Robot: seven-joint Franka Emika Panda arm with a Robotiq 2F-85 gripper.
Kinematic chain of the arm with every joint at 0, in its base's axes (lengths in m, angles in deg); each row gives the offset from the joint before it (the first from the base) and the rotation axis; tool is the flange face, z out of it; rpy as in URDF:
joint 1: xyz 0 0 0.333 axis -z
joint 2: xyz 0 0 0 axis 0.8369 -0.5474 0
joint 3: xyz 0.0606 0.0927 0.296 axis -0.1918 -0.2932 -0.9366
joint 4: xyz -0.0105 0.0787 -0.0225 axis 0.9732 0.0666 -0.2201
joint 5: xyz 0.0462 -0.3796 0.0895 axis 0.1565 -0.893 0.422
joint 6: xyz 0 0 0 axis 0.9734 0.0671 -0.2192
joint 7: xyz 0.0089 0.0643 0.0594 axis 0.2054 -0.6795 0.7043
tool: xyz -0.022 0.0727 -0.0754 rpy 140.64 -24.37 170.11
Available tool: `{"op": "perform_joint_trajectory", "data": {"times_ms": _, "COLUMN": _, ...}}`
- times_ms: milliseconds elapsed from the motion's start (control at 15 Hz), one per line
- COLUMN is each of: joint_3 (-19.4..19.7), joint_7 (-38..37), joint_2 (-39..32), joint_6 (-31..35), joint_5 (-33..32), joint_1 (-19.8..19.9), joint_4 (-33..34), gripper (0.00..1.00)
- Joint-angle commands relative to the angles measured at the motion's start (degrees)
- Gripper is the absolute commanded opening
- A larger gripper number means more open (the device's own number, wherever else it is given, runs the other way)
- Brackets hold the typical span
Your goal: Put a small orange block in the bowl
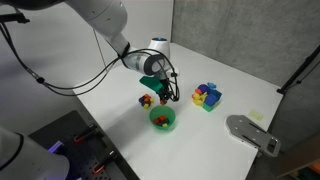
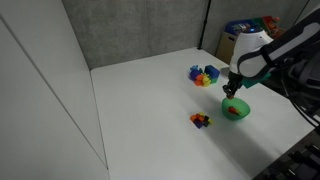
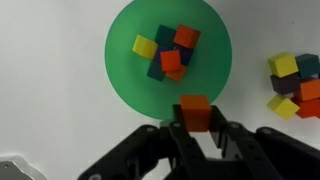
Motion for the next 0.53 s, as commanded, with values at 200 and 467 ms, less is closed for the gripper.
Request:
{"op": "perform_joint_trajectory", "data": {"times_ms": 200, "joint_3": 1.26, "joint_7": -1.81, "joint_2": 0.95, "joint_6": 2.16, "joint_5": -3.20, "joint_1": 1.43, "joint_4": -5.30, "gripper": 0.11}}
{"op": "perform_joint_trajectory", "data": {"times_ms": 467, "joint_3": 1.87, "joint_7": -2.06, "joint_2": 0.52, "joint_6": 2.35, "joint_5": -4.01, "joint_1": 1.46, "joint_4": -6.22, "gripper": 0.61}}
